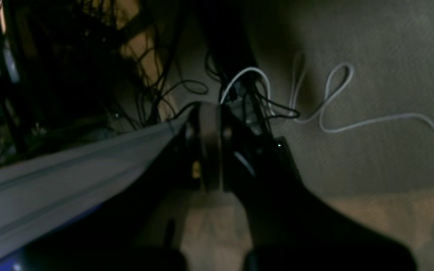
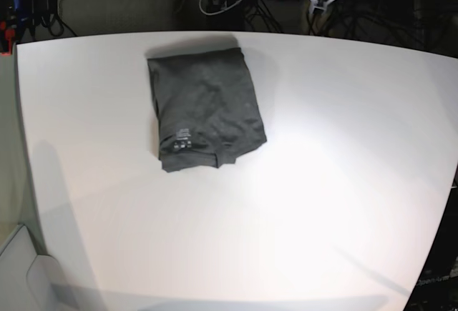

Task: Layout the t-shirt on the table in an organized manner, then fold the t-shirt properly

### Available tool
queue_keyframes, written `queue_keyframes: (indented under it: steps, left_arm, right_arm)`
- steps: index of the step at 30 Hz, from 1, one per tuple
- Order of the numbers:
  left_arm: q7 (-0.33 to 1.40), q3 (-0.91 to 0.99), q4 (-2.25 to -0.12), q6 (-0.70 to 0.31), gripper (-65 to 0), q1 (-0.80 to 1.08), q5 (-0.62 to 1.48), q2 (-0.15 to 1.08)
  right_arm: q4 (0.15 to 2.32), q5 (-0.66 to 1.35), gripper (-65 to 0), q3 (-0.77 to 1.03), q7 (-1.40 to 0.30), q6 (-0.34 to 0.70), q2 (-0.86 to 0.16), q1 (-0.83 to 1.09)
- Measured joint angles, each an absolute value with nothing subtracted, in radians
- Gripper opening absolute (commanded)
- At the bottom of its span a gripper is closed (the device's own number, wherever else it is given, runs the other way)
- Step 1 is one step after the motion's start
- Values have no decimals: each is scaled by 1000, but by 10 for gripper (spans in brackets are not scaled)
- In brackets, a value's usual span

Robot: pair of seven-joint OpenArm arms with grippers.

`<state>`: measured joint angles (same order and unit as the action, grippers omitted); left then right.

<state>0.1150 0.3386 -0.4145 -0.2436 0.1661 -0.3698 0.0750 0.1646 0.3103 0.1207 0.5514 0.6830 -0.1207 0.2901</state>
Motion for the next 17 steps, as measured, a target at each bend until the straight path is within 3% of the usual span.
queue_keyframes:
  steps: [2, 5, 7, 10, 13, 17]
  left_arm:
    - [115, 339, -371, -227, -649, 141, -377, 78]
    - [113, 339, -289, -198, -649, 105, -372, 75]
    - [99, 339, -226, -152, -649, 81, -373, 68]
    - [-19, 348, -126, -45, -648, 51, -369, 56]
    - [-79, 352, -95, 80, -648, 51, -368, 23]
    - [-75, 403, -90, 97, -647, 55, -368, -32]
  right_arm:
    - [79, 285, -649, 120, 603, 585, -99, 248]
    - [13, 281, -647, 117, 605, 336, -88, 179]
    - [5, 286, -646, 106, 564, 112, -101, 149]
    - [6, 290, -646, -17, 549, -112, -138, 145]
    - [22, 290, -646, -198, 537, -153, -137, 162]
    - [31, 284, -646, -354, 539, -193, -107, 149]
